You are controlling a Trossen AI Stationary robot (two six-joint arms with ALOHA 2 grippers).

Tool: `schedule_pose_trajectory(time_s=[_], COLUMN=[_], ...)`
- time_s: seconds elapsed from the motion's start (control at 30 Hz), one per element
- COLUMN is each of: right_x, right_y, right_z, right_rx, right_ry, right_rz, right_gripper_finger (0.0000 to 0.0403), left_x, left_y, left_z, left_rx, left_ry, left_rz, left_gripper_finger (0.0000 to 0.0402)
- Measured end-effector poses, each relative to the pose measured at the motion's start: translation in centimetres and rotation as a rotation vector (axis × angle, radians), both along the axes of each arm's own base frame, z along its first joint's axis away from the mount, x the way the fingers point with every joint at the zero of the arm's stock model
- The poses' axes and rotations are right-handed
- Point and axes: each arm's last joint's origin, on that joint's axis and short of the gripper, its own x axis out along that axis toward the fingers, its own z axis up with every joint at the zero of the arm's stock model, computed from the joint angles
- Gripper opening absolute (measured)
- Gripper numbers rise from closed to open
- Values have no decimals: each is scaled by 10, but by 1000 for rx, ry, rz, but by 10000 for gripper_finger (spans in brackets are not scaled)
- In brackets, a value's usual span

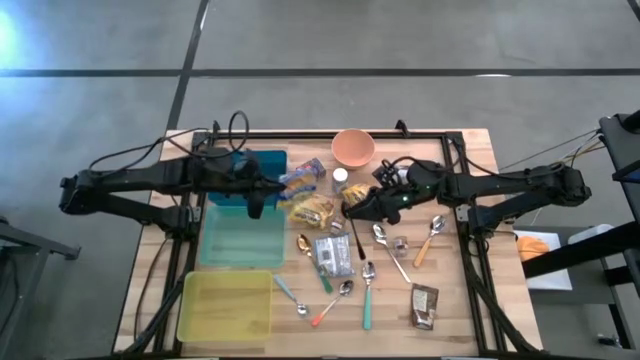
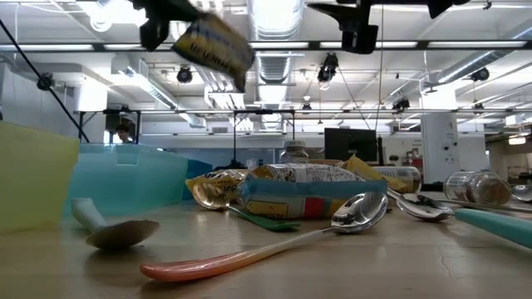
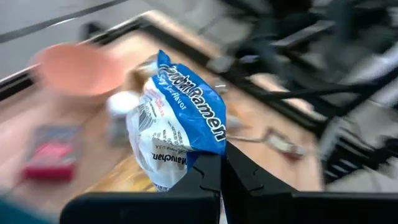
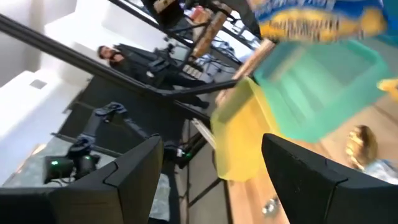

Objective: Pick & Place Food Item
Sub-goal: Put the right blue noodles packet into the blue bin

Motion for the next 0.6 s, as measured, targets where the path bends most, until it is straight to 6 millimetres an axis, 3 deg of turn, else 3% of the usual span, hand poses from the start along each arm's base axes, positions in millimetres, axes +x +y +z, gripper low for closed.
schedule_pose_trajectory(time_s=[0.3,0.6], right_x=[-1,-1], right_y=[0,0], right_z=[-6,-6], right_rx=[-43,-56], right_ry=[50,50], right_rz=[-4,-1], right_gripper_finger=[270,270], left_x=[-20,-53], left_y=[36,67], left_z=[-17,-34], left_rx=[-109,-204], left_ry=[179,414], left_rz=[312,533], left_gripper_finger=[0,0])
